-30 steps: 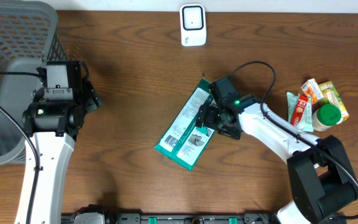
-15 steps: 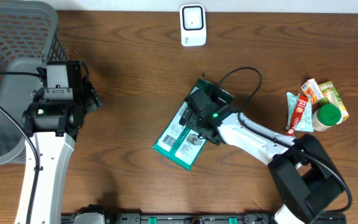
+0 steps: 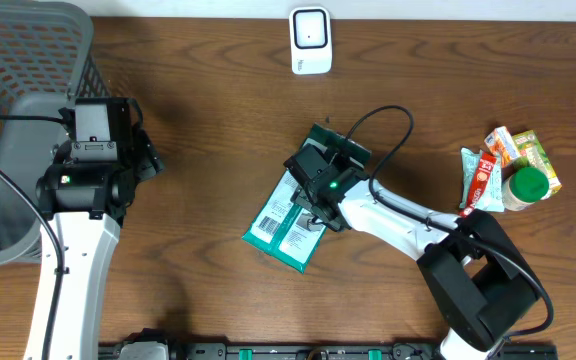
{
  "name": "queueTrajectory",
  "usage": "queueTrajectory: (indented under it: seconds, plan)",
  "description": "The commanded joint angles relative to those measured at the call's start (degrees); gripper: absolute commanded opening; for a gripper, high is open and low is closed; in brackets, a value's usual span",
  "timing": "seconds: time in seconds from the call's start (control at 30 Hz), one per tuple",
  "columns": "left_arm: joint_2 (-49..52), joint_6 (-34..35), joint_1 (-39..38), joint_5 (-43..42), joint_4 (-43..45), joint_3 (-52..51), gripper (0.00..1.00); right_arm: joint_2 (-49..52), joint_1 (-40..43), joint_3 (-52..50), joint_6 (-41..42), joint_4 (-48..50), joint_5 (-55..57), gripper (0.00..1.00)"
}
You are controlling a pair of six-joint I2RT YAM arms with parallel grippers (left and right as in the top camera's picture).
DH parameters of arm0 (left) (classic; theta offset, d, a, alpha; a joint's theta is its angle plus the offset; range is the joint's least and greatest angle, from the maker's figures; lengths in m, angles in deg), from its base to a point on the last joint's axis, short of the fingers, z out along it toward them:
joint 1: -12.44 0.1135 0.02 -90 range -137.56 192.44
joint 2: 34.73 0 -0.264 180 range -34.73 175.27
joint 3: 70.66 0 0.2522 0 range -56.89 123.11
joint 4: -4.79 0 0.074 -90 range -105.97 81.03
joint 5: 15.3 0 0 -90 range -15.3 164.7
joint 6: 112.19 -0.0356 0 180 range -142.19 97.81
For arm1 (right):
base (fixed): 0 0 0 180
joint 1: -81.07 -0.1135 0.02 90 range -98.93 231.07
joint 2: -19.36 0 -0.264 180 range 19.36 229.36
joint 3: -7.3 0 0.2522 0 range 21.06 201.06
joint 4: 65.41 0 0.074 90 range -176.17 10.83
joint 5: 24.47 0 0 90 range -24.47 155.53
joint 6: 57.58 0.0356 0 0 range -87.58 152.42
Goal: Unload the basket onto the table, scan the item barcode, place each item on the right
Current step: 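Pull the glove pack right and tilt it upright with the right gripper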
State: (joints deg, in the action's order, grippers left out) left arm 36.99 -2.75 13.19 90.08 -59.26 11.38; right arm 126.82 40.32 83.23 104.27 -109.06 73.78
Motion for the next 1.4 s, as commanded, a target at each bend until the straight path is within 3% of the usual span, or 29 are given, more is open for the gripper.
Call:
queueTrajectory:
  seconds: [0.0, 0.03, 0.1, 0.2, 0.33, 0.47, 0.63, 0.73, 0.97, 1.2, 1.37]
  plan:
    - [-0.2, -0.5, 0.3, 0.7, 0.0, 0.6, 0.87, 7.2, -0.3, -4.1, 1.7, -0.8, -3.6, 0.63]
    - [-0.2, -0.5, 0.3, 0.7, 0.0, 0.6, 0.87, 7.2, -0.3, -4.1, 1.5, -0.7, -3.6, 0.56]
    - [-0.2, -0.5, 0.3, 0.7, 0.0, 0.6, 0.87, 7.2, -0.3, -4.1, 1.3, -0.7, -3.4, 0.54]
    - [-0.2, -0.5, 0.3, 0.7, 0.0, 0.6, 0.87, 7.2, -0.3, -4.1, 1.3, -0.7, -3.4, 0.77]
    - [-0.2, -0.5, 0.3, 0.7, 0.0, 0.6, 0.87, 7.2, -0.7, -4.1, 1.4, -0.5, -3.8, 0.77]
    - [-0.2, -0.5, 0.3, 0.7, 0.0, 0.6, 0.87, 7.6, -1.4, -4.1, 1.4, 0.3, -3.8, 0.61]
    - [-0.2, -0.5, 0.3, 0.7, 0.0, 0.6, 0.87, 7.9, -1.5, -4.1, 1.3, 0.3, -3.6, 0.13]
    - [-0.2, -0.5, 0.3, 0.7, 0.0, 0.6, 0.87, 7.4, -0.4, -3.7, -2.2, 0.3, -3.7, 0.01]
    - [-0.2, -0.5, 0.3, 0.7, 0.0, 0.6, 0.87, 4.3, 4.6, -2.7, -18.2, 0.4, -10.8, 0.01]
    - [-0.2, -0.5, 0.3, 0.7, 0.0, 0.6, 0.87, 3.5, 9.7, -2.7, -28.1, 0.3, -19.1, 0.01]
    - [-0.2, -0.5, 0.3, 0.7, 0.0, 0.6, 0.87, 1.8, 14.1, -2.2, -46.1, 0.5, -26.3, 0.01]
